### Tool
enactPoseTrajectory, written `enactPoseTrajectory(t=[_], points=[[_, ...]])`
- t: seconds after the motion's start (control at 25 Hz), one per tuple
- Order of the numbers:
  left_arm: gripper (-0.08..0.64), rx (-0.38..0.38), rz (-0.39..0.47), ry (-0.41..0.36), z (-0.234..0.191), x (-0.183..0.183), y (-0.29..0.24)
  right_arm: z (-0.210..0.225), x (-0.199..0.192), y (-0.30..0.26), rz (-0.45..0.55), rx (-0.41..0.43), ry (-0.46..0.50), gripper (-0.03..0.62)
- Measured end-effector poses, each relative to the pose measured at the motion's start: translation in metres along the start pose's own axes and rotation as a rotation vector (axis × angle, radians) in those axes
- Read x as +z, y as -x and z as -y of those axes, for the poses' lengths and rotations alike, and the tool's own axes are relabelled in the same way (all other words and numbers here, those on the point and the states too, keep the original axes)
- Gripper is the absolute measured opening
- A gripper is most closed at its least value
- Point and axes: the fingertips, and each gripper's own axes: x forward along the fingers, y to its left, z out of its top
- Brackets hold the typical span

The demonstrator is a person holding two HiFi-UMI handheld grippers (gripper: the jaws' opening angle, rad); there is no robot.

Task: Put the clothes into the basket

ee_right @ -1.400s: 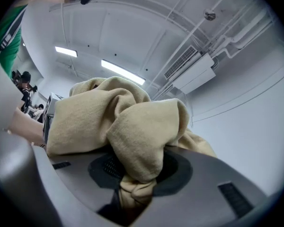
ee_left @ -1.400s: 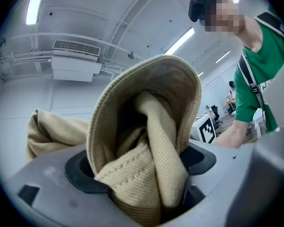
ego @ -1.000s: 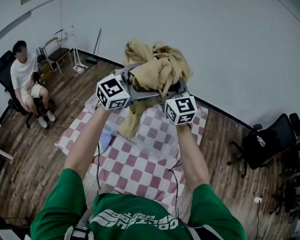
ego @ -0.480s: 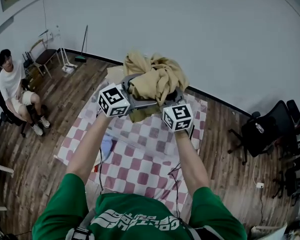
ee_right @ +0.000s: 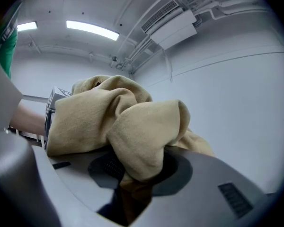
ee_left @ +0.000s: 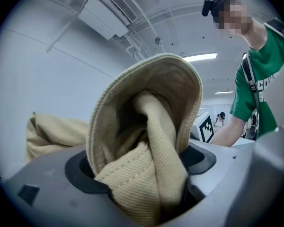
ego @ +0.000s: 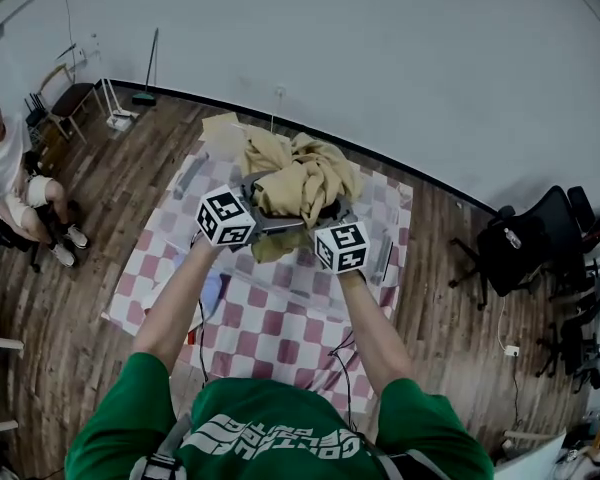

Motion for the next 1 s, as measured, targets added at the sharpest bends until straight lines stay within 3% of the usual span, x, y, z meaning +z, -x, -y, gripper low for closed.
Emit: enactPoseTrajectory(t=[0.32, 1.0], points=[[0.463, -0.077, -0.137, 0.105, -0.022, -0.067, -0.013, 0.007, -0.073, -0.022, -0.125, -0.006, -0.103, 0.129], [0.463, -0.195, -0.419, 0.334, -0.063, -0.201, -0.044, 0.022, -0.216, -0.062, -0.432, 0.06, -0.283, 0.129]])
